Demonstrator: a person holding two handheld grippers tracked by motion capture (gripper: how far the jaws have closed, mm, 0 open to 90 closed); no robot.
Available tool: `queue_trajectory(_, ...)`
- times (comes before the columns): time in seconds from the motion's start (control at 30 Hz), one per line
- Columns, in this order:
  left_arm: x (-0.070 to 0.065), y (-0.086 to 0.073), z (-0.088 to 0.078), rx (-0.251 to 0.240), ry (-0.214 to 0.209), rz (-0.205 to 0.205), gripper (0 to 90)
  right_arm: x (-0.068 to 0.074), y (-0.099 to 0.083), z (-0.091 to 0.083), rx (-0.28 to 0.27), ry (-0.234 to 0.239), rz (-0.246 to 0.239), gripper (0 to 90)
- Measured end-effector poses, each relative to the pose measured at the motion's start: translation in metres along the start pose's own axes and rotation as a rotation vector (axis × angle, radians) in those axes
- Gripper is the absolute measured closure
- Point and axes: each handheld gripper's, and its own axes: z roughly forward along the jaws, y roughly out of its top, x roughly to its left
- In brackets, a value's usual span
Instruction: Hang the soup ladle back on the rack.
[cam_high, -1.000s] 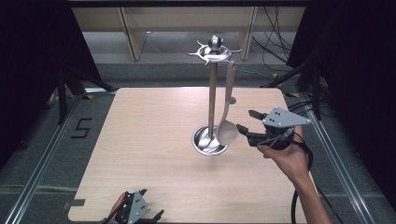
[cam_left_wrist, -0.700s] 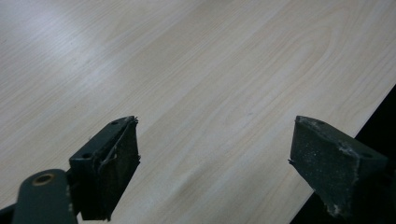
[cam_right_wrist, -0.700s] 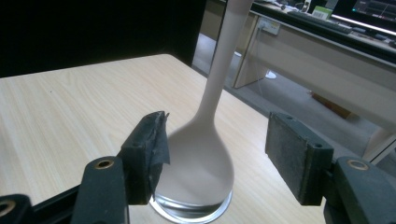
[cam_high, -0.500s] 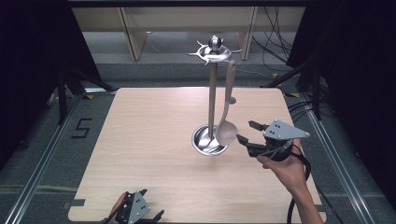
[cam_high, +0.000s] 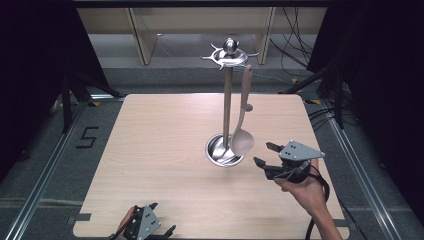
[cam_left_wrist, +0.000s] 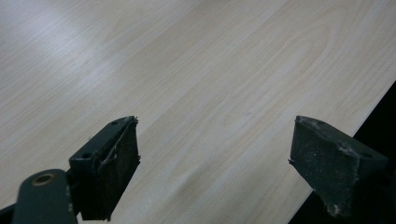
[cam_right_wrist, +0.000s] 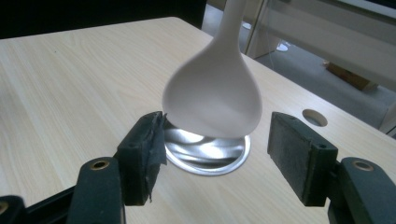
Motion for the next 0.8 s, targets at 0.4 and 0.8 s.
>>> queue_trajectory(0.4, 0.0, 0.0, -0.004, 0.061, -0.017, 0.02, 14.7, 0.006, -0.02, 0.0, 0.055, 0.025, -0.013, 34.4)
queue_trajectory(0.8, -0.001, 0.0, -0.002, 0.027, -0.008, -0.017, 14.7, 0.013, -0.04, -0.001, 0.114, 0.033, -0.001, 25.9)
